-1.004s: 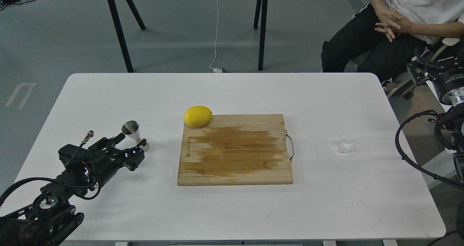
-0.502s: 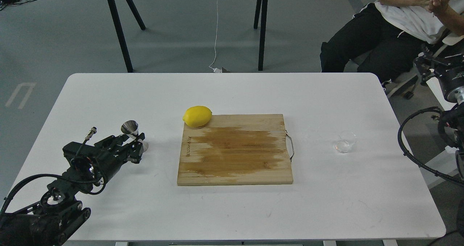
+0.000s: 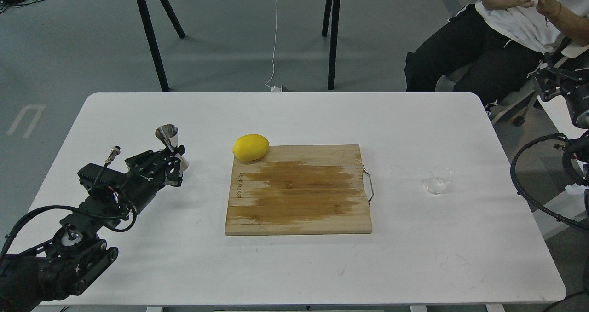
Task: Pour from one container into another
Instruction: 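Carry the jigger with the left gripper onto the wooden board, then release the jigger on the board and raise the left arm away, then move the right gripper to the clear measuring cup and grasp it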
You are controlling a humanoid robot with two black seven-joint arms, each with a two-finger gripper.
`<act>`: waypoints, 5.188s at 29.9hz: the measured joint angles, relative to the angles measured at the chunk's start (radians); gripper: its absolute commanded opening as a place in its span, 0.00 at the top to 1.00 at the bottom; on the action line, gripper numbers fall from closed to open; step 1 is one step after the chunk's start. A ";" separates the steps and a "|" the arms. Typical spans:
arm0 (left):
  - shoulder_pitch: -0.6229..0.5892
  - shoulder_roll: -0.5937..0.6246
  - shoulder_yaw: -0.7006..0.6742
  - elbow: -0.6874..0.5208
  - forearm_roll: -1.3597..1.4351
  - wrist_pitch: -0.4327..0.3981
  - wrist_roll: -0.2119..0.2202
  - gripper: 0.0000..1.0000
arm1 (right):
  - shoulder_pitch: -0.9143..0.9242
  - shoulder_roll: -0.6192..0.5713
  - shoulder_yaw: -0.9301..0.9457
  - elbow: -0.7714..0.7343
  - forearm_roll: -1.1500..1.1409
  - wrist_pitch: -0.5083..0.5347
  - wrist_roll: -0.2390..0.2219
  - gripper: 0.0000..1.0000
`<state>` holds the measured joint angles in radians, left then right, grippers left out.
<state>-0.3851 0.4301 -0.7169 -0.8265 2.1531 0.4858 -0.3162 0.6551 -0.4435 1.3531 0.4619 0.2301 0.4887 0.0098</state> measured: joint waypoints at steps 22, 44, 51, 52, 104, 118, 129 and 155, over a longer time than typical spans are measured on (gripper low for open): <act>-0.266 -0.285 0.310 -0.061 0.029 -0.128 0.028 0.97 | -0.031 -0.062 0.002 0.008 0.000 0.000 -0.001 0.00; -0.276 -0.399 0.403 0.200 0.029 -0.129 0.074 0.91 | -0.031 -0.056 -0.007 0.015 0.000 0.000 -0.001 0.00; -0.276 -0.424 0.436 0.220 0.029 -0.130 0.075 0.84 | -0.031 -0.056 -0.007 0.015 0.000 0.000 0.000 0.00; -0.276 -0.426 0.437 0.221 0.029 -0.130 0.075 0.82 | -0.031 -0.057 -0.007 0.015 0.000 0.000 0.000 0.00; -0.155 -0.091 0.369 -0.118 0.029 -0.109 0.060 0.21 | -0.036 -0.062 -0.012 0.015 0.000 0.000 -0.003 0.00; -0.198 0.069 0.250 -0.348 -0.727 -0.186 -0.150 0.01 | -0.149 -0.063 -0.020 0.138 -0.003 0.000 -0.012 0.00; -0.222 0.061 -0.087 -0.271 -1.710 -0.708 -0.148 0.00 | -0.502 -0.063 0.001 0.590 0.117 0.000 -0.061 0.01; -0.202 0.059 -0.096 -0.129 -2.049 -0.843 -0.156 0.00 | -0.696 0.083 -0.056 0.781 0.287 -0.491 -0.071 0.00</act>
<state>-0.5869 0.4895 -0.8129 -0.9553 0.1043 -0.3570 -0.4719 -0.0414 -0.3610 1.2974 1.2429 0.5171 -0.0019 -0.0609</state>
